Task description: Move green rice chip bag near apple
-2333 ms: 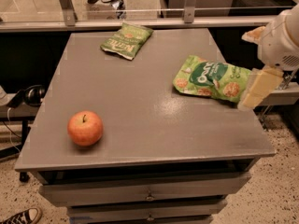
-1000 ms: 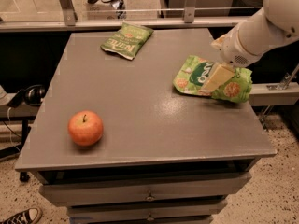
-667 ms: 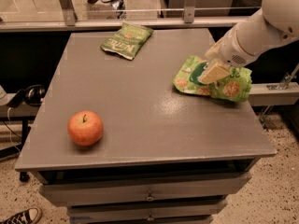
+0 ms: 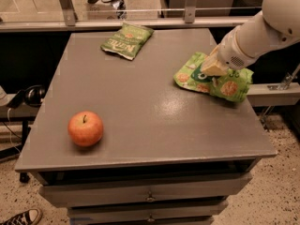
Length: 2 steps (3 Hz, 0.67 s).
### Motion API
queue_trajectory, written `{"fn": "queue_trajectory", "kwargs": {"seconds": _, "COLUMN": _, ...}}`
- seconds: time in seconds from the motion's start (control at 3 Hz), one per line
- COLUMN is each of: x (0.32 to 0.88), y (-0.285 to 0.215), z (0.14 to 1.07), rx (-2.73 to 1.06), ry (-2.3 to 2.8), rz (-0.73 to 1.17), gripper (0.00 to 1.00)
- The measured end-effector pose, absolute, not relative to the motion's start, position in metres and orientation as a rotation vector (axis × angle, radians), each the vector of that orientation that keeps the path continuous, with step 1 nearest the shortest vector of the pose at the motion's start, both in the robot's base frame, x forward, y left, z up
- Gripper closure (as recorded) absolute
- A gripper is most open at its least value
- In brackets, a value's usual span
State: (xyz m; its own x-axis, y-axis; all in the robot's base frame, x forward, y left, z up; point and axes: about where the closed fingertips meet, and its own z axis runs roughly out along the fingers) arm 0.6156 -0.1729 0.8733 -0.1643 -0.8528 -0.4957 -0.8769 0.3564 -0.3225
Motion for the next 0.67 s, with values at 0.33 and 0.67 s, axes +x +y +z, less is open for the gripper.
{"fn": "queue_trajectory", "kwargs": {"seconds": 0.33, "x": 0.616, "y": -0.182, "z": 0.877, "rx": -1.478, "ry": 2.030, "rz": 0.106, "gripper": 0.84}}
{"fn": "queue_trajectory", "kwargs": {"seconds": 0.67, "x": 0.614, "y": -0.196, "z": 0.888, "rx": -1.443, "ry": 2.034, "rz": 0.173, "gripper": 0.62}}
